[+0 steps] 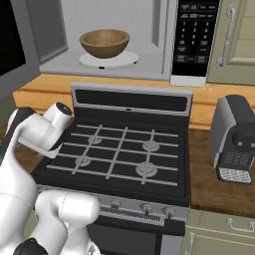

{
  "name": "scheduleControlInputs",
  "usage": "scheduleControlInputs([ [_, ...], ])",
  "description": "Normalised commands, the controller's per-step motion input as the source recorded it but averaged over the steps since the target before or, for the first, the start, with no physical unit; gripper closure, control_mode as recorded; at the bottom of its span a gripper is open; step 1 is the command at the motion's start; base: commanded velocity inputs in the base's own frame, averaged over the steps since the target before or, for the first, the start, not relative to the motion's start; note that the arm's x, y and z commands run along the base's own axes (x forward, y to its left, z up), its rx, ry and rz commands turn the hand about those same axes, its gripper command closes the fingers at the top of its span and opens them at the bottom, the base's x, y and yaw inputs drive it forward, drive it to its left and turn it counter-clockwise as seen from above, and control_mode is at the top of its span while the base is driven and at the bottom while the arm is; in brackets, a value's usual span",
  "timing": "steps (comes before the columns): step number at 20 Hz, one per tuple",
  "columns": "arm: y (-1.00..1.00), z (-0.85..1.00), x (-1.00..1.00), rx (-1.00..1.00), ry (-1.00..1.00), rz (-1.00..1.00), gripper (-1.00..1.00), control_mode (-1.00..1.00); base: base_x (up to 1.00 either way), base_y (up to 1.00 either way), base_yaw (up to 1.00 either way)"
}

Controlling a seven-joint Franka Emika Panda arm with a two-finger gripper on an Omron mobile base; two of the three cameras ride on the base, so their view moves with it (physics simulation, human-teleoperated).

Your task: Open the microwave, place the bowl with waffle inside the microwave, then close the microwave door and turn it on.

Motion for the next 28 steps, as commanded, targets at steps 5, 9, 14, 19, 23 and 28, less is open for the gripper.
scheduleControlInputs([
  [5,0.34,-0.01,0.0,-0.05,-0.13,0.03,1.0,-1.0,0.0,0.0,0.0],
  [9,0.05,0.0,0.04,0.0,-0.09,0.03,1.0,-1.0,0.0,0.0,0.0],
  [14,0.0,0.0,0.05,0.0,-0.06,0.03,1.0,-1.0,0.0,0.0,0.0],
  [19,0.03,-0.02,0.0,-0.25,-0.35,-0.01,1.0,-1.0,0.0,0.0,0.0],
  [23,0.02,-0.29,0.0,-0.42,-0.55,-0.1,1.0,-1.0,0.0,0.0,0.0],
  [28,0.01,-0.28,0.0,-0.36,-0.54,-0.14,1.0,-1.0,0.0,0.0,0.0],
])
